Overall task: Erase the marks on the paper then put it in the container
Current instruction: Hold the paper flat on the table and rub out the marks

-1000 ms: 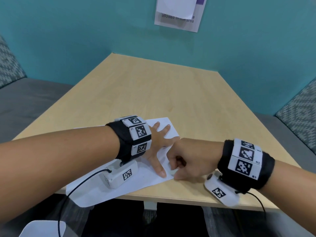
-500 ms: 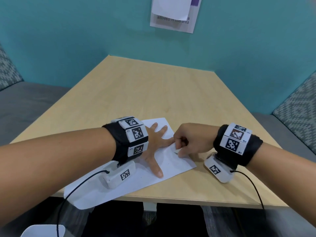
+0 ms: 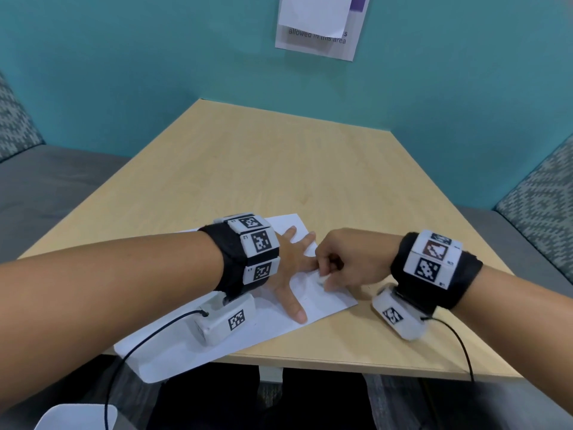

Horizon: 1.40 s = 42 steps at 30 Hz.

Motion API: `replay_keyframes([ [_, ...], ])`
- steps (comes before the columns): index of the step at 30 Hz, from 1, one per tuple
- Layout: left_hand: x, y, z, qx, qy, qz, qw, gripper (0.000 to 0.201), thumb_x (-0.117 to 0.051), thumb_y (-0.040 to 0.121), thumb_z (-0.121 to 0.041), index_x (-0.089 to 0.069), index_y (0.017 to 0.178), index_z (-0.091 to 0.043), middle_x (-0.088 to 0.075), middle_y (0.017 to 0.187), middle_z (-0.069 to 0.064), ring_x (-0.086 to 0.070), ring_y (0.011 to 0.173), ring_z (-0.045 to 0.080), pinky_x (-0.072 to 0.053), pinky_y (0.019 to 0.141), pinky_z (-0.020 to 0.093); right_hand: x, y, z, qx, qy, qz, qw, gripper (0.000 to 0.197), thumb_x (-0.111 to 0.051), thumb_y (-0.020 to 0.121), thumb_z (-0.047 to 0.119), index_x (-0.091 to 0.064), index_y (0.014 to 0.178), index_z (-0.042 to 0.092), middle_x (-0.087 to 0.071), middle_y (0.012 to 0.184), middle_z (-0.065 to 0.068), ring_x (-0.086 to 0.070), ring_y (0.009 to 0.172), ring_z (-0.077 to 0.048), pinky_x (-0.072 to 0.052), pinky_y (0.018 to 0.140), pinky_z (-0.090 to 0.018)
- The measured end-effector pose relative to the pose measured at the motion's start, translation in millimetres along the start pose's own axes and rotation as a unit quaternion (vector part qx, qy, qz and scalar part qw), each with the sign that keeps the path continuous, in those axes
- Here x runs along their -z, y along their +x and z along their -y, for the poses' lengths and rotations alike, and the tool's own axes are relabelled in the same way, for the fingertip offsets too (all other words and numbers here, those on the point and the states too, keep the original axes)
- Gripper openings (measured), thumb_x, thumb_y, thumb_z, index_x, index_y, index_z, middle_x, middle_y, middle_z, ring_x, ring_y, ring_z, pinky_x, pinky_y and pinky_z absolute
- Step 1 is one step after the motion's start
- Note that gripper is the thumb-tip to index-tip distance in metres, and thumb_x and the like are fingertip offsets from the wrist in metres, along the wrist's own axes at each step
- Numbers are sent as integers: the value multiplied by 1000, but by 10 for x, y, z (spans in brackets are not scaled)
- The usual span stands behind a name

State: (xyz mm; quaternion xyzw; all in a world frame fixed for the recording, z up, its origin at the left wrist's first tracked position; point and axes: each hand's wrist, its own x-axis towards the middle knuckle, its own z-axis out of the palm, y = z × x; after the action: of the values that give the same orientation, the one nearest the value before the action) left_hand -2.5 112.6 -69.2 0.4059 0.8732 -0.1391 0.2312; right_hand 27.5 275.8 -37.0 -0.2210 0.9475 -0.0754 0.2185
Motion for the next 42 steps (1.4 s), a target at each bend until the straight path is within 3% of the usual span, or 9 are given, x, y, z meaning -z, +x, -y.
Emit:
replay_keyframes([
  [2,-1,2,-14,0,2,0,1000,113,-64,68,-80,11,149,-54,30,160,5,18,146,44,-7,109,71,39,28,-50,-14,-1,-12,1000,16,-75,80,23,-61,73,20,-53,62,13,-47,55,-4,-36,55,-17],
  [6,43,-82,-48,-18,-15,-8,1000,96,-66,76,-69,-8,151,-53,27,161,10,22,146,43,1,113,64,-125,-83,112,32,15,47,998,13,-73,80,21,-61,76,17,-53,63,11,-47,53,-3,-39,54,-14],
  [11,3,4,-13,1,1,2,1000,113,-64,68,-80,14,147,-57,31,159,6,19,146,45,-6,109,71,13,-23,-47,-13,-7,4,1000,15,-74,80,22,-61,74,20,-55,64,11,-47,55,-5,-38,55,-17],
  [15,-7,-3,10,-10,-9,0,1000,107,-65,69,-78,7,146,-60,32,159,6,20,145,46,-5,110,71,-123,-104,94,26,6,46,999,11,-72,80,21,-64,79,14,-59,68,6,-49,57,-7,-43,58,-22],
  [20,-4,16,1,1,0,6,1000,114,-64,67,-80,14,147,-56,33,159,5,20,146,43,-6,110,72,11,-44,-40,-18,-2,6,1000,12,-75,79,22,-64,78,17,-57,65,11,-49,57,-6,-40,57,-20],
  [27,-21,21,24,-4,-2,4,1000,114,-64,65,-83,16,143,-61,33,159,5,21,146,44,-5,109,72,-51,-93,29,7,6,21,1000,11,-74,80,23,-64,77,18,-57,64,10,-49,56,-6,-41,56,-19],
  [32,51,-74,-43,-27,-8,4,1000,99,-65,75,-72,-3,150,-54,28,160,6,24,146,40,2,112,65,-182,-135,181,38,16,40,998,13,-73,80,25,-62,78,18,-57,68,10,-51,60,-7,-46,60,-23],
  [37,28,-38,-23,-9,1,15,1000,107,-64,72,-77,6,150,-54,32,159,6,25,146,40,0,113,65,-51,-57,42,9,12,6,1000,20,-74,80,22,-57,70,27,-53,62,12,-48,54,-2,-37,56,-16],
  [42,64,-74,-44,-20,-1,13,1000,97,-64,76,-73,-10,153,-49,32,159,6,25,145,41,2,114,64,-160,-87,178,42,22,40,998,11,-73,80,23,-63,78,18,-53,62,12,-49,54,-2,-39,53,-14],
])
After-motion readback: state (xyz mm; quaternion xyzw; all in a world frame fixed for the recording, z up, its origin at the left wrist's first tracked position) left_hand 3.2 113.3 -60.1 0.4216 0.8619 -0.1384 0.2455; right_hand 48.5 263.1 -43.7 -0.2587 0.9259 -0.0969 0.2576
